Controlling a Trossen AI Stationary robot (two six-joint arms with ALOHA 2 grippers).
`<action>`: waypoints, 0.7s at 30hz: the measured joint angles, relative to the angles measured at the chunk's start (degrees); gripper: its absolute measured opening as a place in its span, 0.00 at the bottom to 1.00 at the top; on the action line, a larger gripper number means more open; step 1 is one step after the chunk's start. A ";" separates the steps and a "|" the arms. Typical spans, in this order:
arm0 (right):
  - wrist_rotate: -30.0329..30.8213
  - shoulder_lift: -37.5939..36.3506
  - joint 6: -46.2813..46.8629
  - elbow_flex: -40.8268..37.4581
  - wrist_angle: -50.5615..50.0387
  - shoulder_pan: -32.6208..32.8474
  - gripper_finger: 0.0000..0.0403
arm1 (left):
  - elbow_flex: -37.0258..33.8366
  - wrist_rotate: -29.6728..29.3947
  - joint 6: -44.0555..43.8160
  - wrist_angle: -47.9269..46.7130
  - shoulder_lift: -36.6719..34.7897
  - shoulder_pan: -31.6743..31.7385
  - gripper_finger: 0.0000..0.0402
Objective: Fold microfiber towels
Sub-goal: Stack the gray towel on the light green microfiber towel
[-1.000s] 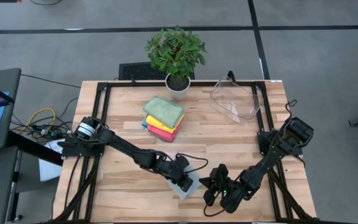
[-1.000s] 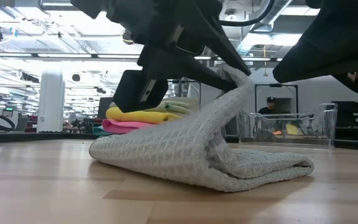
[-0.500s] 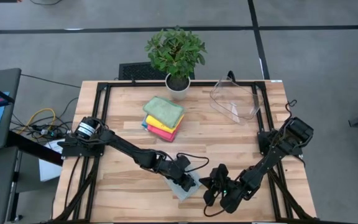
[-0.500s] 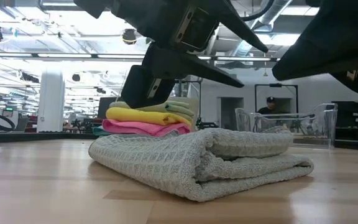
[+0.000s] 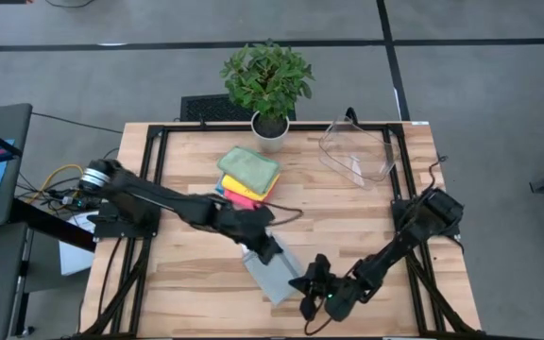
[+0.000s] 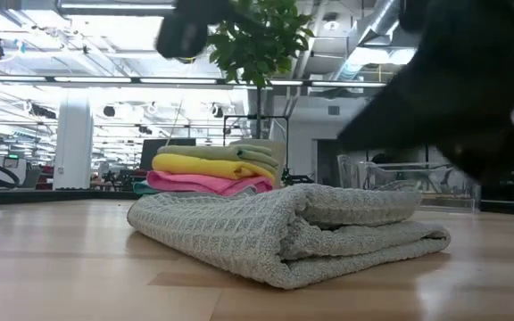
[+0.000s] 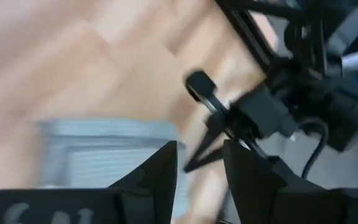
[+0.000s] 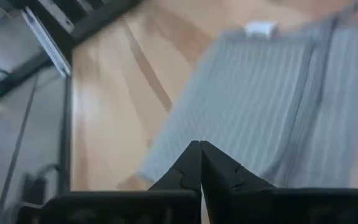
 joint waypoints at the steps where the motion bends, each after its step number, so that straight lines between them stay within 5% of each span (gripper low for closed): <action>1: -0.31 1.27 0.58 0.44 0.23 -0.30 0.06 | 0.00 -2.84 0.34 -2.36 -1.51 -0.56 0.30; 5: -0.38 5.37 6.58 1.51 -0.32 -1.03 0.05 | 0.00 -10.17 0.48 -5.69 -4.29 -3.49 0.30; 13: 0.22 7.43 13.50 1.88 -2.00 -1.04 0.07 | -0.07 -12.19 -0.81 -6.09 -0.23 -9.49 0.30; 21: 1.60 -2.17 14.27 1.60 -12.77 0.69 0.05 | -0.02 -16.38 2.48 -6.04 0.32 -13.47 0.30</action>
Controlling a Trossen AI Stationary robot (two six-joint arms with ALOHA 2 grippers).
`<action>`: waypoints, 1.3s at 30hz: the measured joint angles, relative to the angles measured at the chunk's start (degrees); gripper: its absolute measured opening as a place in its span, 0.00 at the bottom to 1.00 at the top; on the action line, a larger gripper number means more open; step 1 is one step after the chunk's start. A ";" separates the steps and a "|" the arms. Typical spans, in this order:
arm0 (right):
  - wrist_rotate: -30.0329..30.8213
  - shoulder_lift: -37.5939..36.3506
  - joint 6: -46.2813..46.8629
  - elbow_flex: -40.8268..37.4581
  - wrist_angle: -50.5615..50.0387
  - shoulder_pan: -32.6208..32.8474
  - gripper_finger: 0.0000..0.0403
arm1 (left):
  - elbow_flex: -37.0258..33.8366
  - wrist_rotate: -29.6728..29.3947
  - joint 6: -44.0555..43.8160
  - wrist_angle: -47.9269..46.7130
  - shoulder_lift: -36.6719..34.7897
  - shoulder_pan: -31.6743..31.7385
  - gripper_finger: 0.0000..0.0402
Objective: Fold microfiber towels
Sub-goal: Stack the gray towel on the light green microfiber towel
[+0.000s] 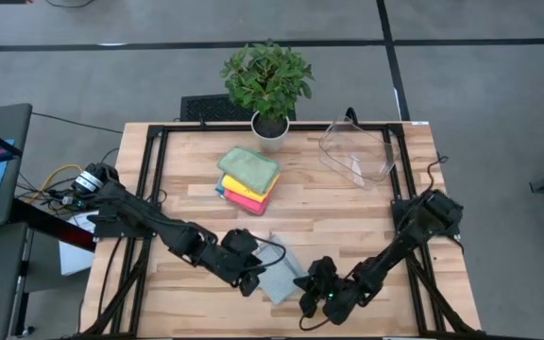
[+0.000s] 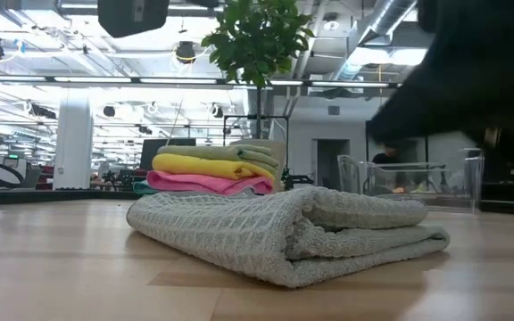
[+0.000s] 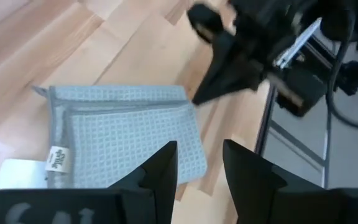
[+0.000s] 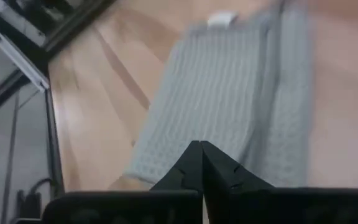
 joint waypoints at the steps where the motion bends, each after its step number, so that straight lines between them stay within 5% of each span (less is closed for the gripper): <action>1: 0.96 -1.62 0.02 0.00 -2.28 0.39 0.06 | 0.00 0.18 0.13 0.14 -0.08 -0.05 0.30; 7: -6.35 -9.45 3.53 -0.04 -10.71 0.48 0.19 | 0.01 5.43 -3.99 -3.58 0.12 2.94 0.35; 15: -22.61 -14.18 4.40 -0.11 -23.07 -2.67 0.44 | 0.01 14.31 -2.55 -7.55 0.13 9.63 0.62; 22: -28.46 -11.17 10.05 2.42 -27.28 -6.29 0.48 | 0.02 14.97 -1.37 -9.66 3.53 13.57 0.69; 30: -28.95 -5.60 12.45 8.24 -30.32 -6.97 0.47 | -0.04 19.80 1.12 -4.81 11.24 15.05 0.70; 39: -25.17 -5.80 16.81 9.33 -33.09 -7.20 0.49 | -1.16 19.76 2.01 -2.21 11.68 14.87 0.70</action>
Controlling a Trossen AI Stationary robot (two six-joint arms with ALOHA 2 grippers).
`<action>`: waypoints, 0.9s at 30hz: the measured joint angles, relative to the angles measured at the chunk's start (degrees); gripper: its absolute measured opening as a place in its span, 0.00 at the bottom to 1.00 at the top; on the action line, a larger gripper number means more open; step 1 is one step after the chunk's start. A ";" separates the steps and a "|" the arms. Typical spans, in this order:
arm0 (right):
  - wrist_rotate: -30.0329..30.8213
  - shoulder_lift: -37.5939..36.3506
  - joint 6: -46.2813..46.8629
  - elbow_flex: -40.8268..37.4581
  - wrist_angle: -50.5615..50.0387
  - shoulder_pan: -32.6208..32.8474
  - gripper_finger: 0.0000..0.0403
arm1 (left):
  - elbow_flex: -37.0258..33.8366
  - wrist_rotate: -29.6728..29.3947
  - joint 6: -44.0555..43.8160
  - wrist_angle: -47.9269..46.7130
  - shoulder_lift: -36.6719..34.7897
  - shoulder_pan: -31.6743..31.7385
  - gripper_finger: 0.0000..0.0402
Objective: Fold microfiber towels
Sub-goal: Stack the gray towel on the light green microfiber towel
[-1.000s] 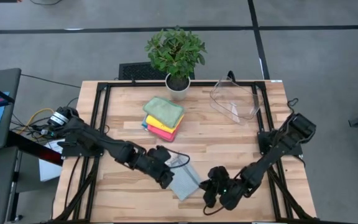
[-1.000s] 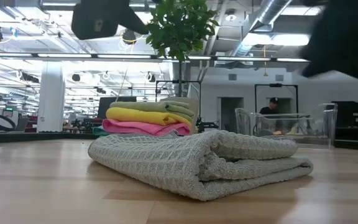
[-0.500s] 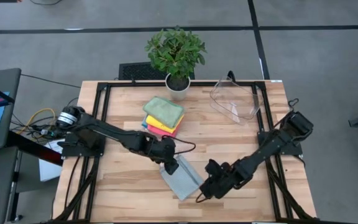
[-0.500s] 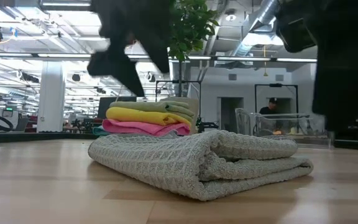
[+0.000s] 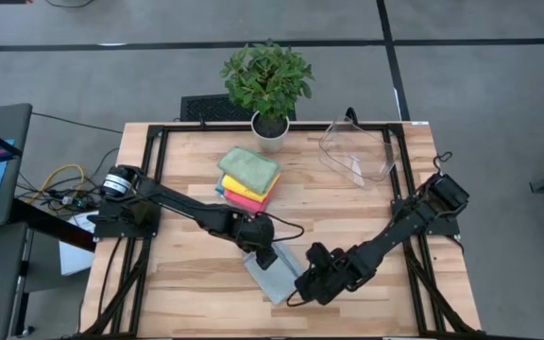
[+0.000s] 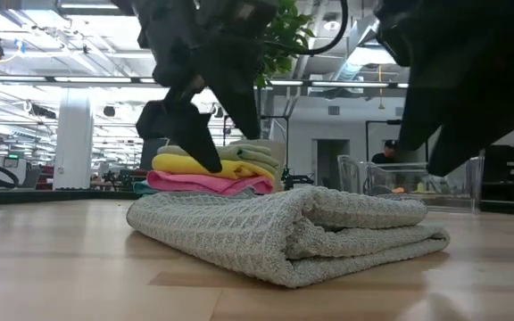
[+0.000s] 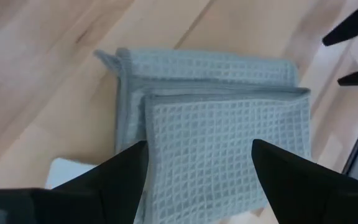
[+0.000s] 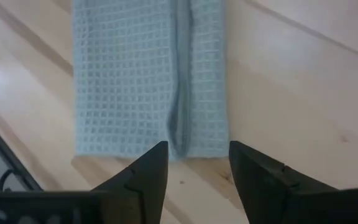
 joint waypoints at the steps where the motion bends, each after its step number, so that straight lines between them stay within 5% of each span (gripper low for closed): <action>1: 0.10 0.00 0.97 0.00 -0.11 0.23 0.49 | -0.75 0.07 0.03 1.18 0.05 -0.07 0.70; 9: 1.82 0.02 5.16 -0.02 0.72 2.43 0.48 | -2.24 -5.02 2.64 -1.19 1.54 -0.09 0.70; 16: 4.38 0.00 14.41 0.01 2.63 5.37 0.46 | -1.98 1.97 0.25 6.73 7.52 -1.59 0.70; 21: 4.49 0.02 20.14 -0.04 -0.49 6.98 0.45 | -1.80 1.51 -2.26 8.39 9.52 -2.75 0.69; 27: 4.51 0.02 27.06 -0.02 2.33 8.29 0.43 | -2.02 0.97 -8.13 9.39 9.67 -2.56 0.53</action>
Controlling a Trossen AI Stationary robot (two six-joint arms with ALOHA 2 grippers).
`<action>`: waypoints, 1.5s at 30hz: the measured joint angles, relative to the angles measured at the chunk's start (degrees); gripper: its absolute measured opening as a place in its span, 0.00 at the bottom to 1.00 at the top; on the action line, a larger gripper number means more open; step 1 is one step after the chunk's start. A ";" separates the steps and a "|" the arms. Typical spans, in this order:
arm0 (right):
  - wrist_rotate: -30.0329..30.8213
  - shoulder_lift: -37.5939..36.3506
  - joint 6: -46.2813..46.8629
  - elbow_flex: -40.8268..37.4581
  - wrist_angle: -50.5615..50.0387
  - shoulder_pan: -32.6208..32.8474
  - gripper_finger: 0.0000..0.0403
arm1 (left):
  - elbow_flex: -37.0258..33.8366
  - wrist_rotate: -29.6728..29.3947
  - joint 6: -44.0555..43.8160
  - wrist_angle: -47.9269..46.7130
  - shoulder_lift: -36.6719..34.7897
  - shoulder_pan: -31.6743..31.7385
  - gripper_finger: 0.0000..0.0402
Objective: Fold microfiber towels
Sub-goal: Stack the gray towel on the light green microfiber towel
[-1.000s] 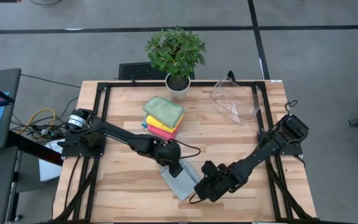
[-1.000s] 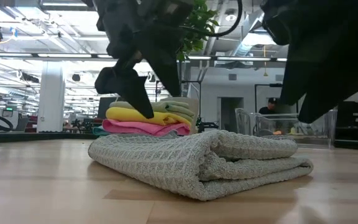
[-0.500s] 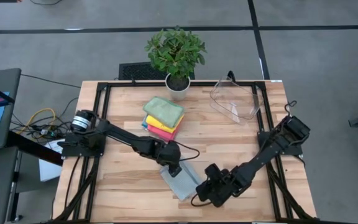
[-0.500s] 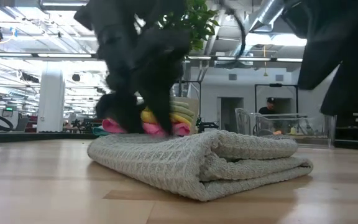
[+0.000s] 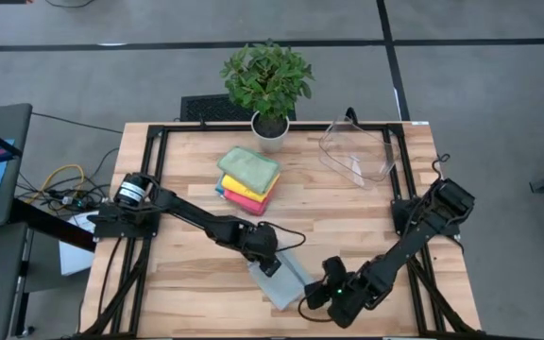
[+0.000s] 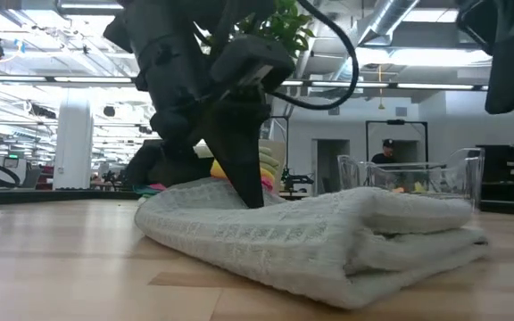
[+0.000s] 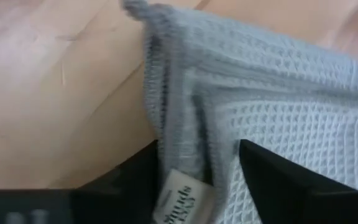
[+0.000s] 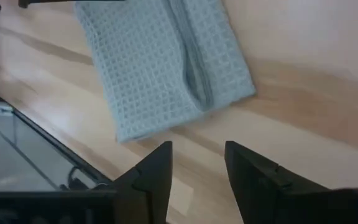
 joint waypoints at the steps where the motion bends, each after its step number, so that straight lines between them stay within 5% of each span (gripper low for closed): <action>1: 0.02 0.25 1.35 0.00 0.22 0.04 0.43 | -0.07 -0.35 -1.56 0.62 0.07 -0.13 0.49; 10: -4.12 4.07 9.09 0.61 2.17 2.29 0.42 | -0.19 -3.47 -8.56 5.75 0.60 -0.96 0.14; 15: -0.91 3.91 12.46 1.06 2.55 3.88 0.42 | -0.23 -4.94 -11.44 6.50 0.66 -1.05 0.04; 30: 0.67 3.65 -0.19 1.03 13.38 1.51 0.42 | -0.23 -4.21 -11.16 7.35 0.69 -0.75 0.19; 35: -1.61 3.65 9.34 1.17 9.44 1.31 0.43 | -0.23 -2.45 -13.14 7.28 0.66 0.05 0.18; 45: -0.54 4.46 16.16 1.62 4.70 0.81 0.69 | -0.23 -3.02 -13.40 8.50 0.64 0.35 0.18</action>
